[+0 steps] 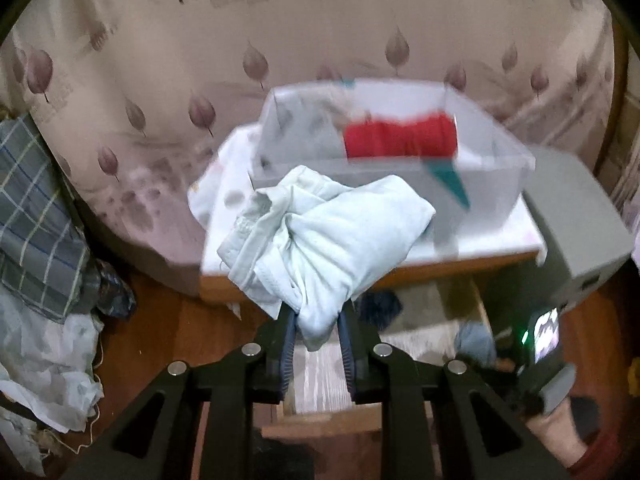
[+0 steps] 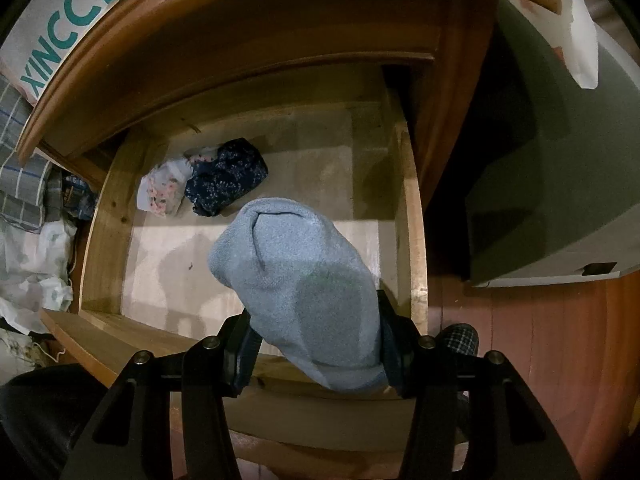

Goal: Take underwear out of drawer
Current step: 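Carry the pale blue cloth into the white box and open the left gripper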

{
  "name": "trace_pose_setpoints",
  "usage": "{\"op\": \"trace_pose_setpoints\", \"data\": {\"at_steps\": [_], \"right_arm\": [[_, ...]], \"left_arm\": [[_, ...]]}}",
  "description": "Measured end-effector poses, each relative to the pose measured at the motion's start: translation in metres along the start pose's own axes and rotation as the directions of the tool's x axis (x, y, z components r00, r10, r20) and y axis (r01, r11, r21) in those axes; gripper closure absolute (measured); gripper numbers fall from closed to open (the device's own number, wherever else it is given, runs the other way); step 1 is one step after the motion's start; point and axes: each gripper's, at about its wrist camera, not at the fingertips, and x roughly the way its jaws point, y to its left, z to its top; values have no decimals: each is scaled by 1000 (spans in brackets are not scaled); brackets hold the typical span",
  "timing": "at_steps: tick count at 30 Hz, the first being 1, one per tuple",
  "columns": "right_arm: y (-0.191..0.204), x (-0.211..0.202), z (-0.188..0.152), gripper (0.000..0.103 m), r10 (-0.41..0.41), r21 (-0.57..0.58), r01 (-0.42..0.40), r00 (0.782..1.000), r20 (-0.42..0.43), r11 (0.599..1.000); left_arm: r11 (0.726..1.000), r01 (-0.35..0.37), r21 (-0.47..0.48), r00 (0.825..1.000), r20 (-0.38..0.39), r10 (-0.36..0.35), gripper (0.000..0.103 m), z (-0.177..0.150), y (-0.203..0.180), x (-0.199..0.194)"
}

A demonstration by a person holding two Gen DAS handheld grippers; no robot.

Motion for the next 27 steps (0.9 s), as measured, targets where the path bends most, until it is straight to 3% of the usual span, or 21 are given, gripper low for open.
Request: {"op": "trace_pose_setpoints", "data": {"at_steps": [5,12,19,27], "right_arm": [[-2,-1,0,55,6,2,-6,1000,0,1000],[-1,-2,0,55,6,3,-6,1000,3,1000],[1,0,1,55,0,0,0,1000,3,1000],[1,3,1,55,3,-4,-3,1000,-9,1000]], "left_arm": [[999,-15,-48,997,73,18,83,54,19,-23],[997,-39,-65,993,108,46,83,110,23,-16],[997,-48,-55,997,65,52,83,136,10,27],[995,-87,49,995,56,84,82,148,-13,71]]}}
